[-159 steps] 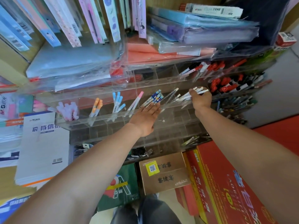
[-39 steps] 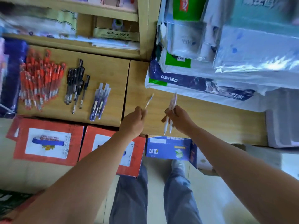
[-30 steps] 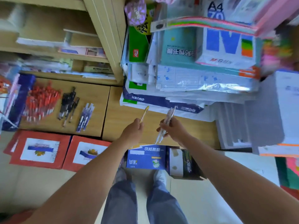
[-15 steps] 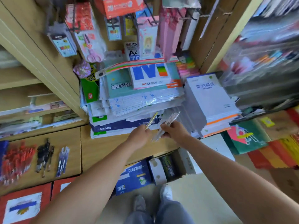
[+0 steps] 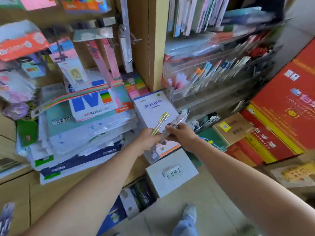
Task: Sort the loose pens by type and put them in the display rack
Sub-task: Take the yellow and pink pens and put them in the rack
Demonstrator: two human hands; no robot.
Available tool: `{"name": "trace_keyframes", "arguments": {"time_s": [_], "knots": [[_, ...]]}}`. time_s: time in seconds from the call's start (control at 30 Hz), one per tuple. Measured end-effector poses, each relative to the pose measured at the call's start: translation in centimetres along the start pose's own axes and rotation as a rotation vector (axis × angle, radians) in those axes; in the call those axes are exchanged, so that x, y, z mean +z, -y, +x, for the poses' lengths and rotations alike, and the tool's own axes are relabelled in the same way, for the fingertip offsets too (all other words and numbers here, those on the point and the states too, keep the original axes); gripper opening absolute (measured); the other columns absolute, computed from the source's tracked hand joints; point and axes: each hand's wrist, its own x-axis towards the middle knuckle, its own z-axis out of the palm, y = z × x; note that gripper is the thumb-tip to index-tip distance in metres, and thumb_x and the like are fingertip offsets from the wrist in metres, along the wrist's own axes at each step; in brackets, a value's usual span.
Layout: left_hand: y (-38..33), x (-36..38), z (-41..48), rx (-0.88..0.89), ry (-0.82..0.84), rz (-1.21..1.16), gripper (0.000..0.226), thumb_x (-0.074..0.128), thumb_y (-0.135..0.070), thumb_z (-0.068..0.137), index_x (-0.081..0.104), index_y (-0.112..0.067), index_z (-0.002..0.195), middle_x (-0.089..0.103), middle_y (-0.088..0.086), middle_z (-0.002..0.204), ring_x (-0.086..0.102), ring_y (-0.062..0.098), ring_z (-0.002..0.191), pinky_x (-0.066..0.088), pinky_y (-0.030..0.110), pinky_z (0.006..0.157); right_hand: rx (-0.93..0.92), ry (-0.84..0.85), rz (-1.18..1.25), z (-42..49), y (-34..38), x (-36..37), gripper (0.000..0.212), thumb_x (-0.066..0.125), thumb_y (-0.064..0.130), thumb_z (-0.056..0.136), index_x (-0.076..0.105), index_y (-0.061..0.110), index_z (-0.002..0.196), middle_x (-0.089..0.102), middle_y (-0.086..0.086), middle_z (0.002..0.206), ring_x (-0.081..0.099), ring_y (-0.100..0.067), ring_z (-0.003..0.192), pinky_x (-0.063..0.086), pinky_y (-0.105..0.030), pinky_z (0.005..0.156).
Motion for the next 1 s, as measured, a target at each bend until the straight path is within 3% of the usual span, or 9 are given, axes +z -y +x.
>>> {"name": "trace_keyframes", "arguments": {"time_s": [0.13, 0.33, 0.4, 0.47, 0.6, 0.7, 0.77, 0.9, 1.0], "knots": [[-4.6, 5.8, 3.4, 0.005, 0.009, 0.007, 0.043, 0.067, -0.045, 0.084, 0.071, -0.002, 0.084, 0.046, 0.005, 0.062, 0.032, 0.016, 0.05, 0.023, 0.02, 0.045, 0.014, -0.025, 0.004, 1.3, 2.1, -8.0, 0.012, 0.061, 0.007, 0.091, 0.056, -0.003, 0.091, 0.065, -0.017, 0.08, 0.067, -0.015, 0.059, 0.057, -0.024, 0.059], [-10.0, 12.6, 7.2, -0.022, 0.011, -0.023, 0.029, 0.066, -0.034, 0.09, 0.057, -0.012, 0.073, 0.033, -0.011, 0.031, 0.023, 0.011, 0.041, 0.018, 0.019, 0.042, 0.06, -0.083, 0.043, 3.6, 3.8, -16.7, 0.022, 0.058, 0.019, 0.095, 0.051, 0.002, 0.083, 0.064, -0.016, 0.074, 0.066, -0.019, 0.059, 0.06, -0.036, 0.075], [-11.2, 13.6, 8.3, -0.027, 0.01, 0.019, 0.033, 0.065, -0.034, 0.09, 0.051, -0.015, 0.066, 0.036, -0.011, 0.031, 0.027, 0.01, 0.038, 0.02, 0.019, 0.042, 0.053, -0.112, 0.052, 4.0, 4.4, -18.7, 0.019, 0.056, 0.014, 0.096, 0.05, 0.004, 0.082, 0.063, -0.014, 0.073, 0.065, -0.017, 0.057, 0.06, -0.03, 0.066], [-12.3, 14.4, 9.4, -0.027, 0.019, 0.065, 0.031, 0.061, -0.033, 0.093, 0.053, -0.014, 0.07, 0.038, -0.011, 0.034, 0.032, 0.008, 0.036, 0.024, 0.017, 0.04, 0.053, -0.119, 0.052, 4.6, 4.9, -20.3, 0.013, 0.058, 0.01, 0.094, 0.05, 0.003, 0.088, 0.065, -0.015, 0.077, 0.067, -0.019, 0.061, 0.06, -0.028, 0.064], [-13.2, 15.5, 11.8, -0.033, 0.039, 0.051, 0.027, 0.049, -0.028, 0.1, 0.056, -0.004, 0.089, 0.04, -0.01, 0.03, 0.031, 0.002, 0.027, 0.024, 0.013, 0.032, 0.058, -0.183, 0.018, 7.0, 5.6, -22.4, 0.023, 0.066, 0.014, 0.09, 0.054, -0.002, 0.101, 0.068, -0.022, 0.092, 0.071, -0.029, 0.079, 0.058, -0.042, 0.082], [-12.9, 15.2, 14.3, -0.028, -0.037, 0.077, 0.032, 0.044, -0.027, 0.101, 0.061, 0.0, 0.099, 0.055, -0.004, 0.056, 0.04, 0.01, 0.043, 0.029, 0.02, 0.043, 0.051, -0.25, 0.039, 9.0, 6.0, -22.9, 0.036, 0.07, 0.017, 0.086, 0.053, -0.006, 0.108, 0.071, -0.02, 0.089, 0.072, -0.03, 0.078, 0.056, -0.05, 0.086], [-12.3, 14.4, 16.0, -0.035, -0.1, 0.106, 0.032, 0.042, -0.029, 0.101, 0.065, -0.006, 0.098, 0.055, 0.003, 0.071, 0.04, 0.014, 0.053, 0.03, 0.026, 0.051, 0.034, -0.287, 0.056, 10.5, 6.4, -23.0, 0.027, 0.069, 0.017, 0.087, 0.055, 0.0, 0.103, 0.069, -0.012, 0.08, 0.072, -0.027, 0.074, 0.055, -0.05, 0.088], [-11.0, 12.5, 18.5, -0.049, -0.168, 0.095, 0.026, 0.04, -0.026, 0.1, 0.061, -0.014, 0.09, 0.054, 0.003, 0.07, 0.041, 0.015, 0.054, 0.03, 0.026, 0.052, 0.003, -0.303, 0.063, 13.7, 7.2, -22.3, 0.013, 0.067, 0.018, 0.089, 0.055, 0.014, 0.089, 0.067, -0.005, 0.08, 0.071, -0.02, 0.069, 0.056, -0.043, 0.087], [-10.0, 11.3, 19.5, -0.042, -0.186, 0.106, 0.024, 0.038, -0.025, 0.101, 0.058, -0.014, 0.095, 0.054, 0.001, 0.071, 0.045, 0.014, 0.055, 0.033, 0.025, 0.051, -0.007, -0.297, 0.112, 16.1, 7.5, -21.1, 0.012, 0.066, 0.013, 0.09, 0.058, 0.011, 0.098, 0.069, -0.009, 0.089, 0.072, -0.02, 0.074, 0.059, -0.032, 0.078]]}}
